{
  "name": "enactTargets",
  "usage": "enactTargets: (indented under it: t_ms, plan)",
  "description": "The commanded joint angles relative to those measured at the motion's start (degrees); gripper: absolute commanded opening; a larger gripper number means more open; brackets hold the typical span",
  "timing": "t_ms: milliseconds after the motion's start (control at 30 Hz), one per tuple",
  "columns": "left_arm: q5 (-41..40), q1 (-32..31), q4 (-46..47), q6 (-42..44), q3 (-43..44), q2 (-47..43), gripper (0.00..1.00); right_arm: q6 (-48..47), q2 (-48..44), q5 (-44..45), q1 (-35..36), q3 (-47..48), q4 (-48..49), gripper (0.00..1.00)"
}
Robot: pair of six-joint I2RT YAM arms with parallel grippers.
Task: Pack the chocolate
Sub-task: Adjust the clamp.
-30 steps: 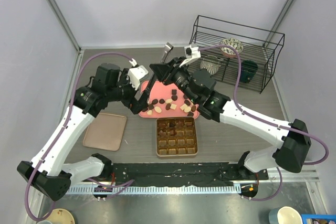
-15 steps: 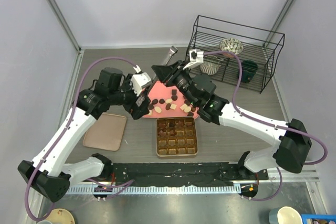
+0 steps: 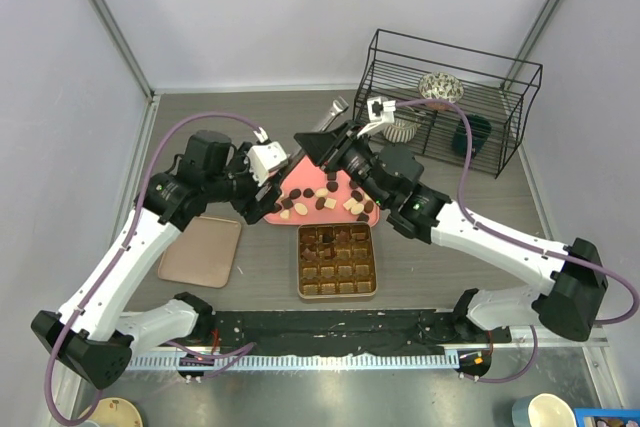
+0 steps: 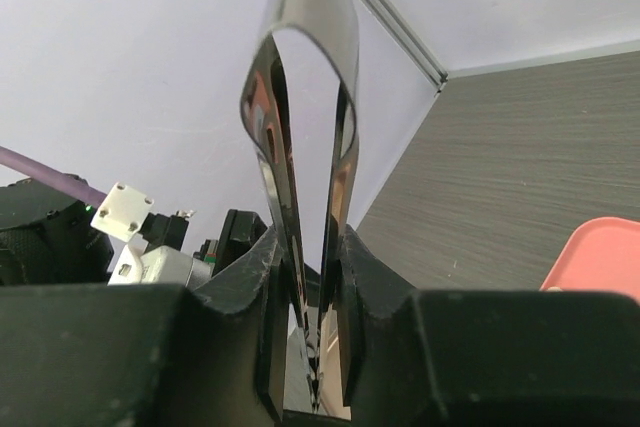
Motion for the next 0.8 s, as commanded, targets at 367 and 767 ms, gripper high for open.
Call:
enactTargets:
  t_ms: [367, 767]
  plan:
    - [0.02, -0.4, -1.54, 1.64, 1.54, -1.16, 0.5, -0.78, -4.96, -5.2, 0.38, 1.71, -9.09, 0.2]
    - [-0.24, -1.72, -4.97, 2.87, 2.33, -1.16, 0.37, -2.71, -4.61, -5.46, 0.29, 4.78, -13.74, 0.28]
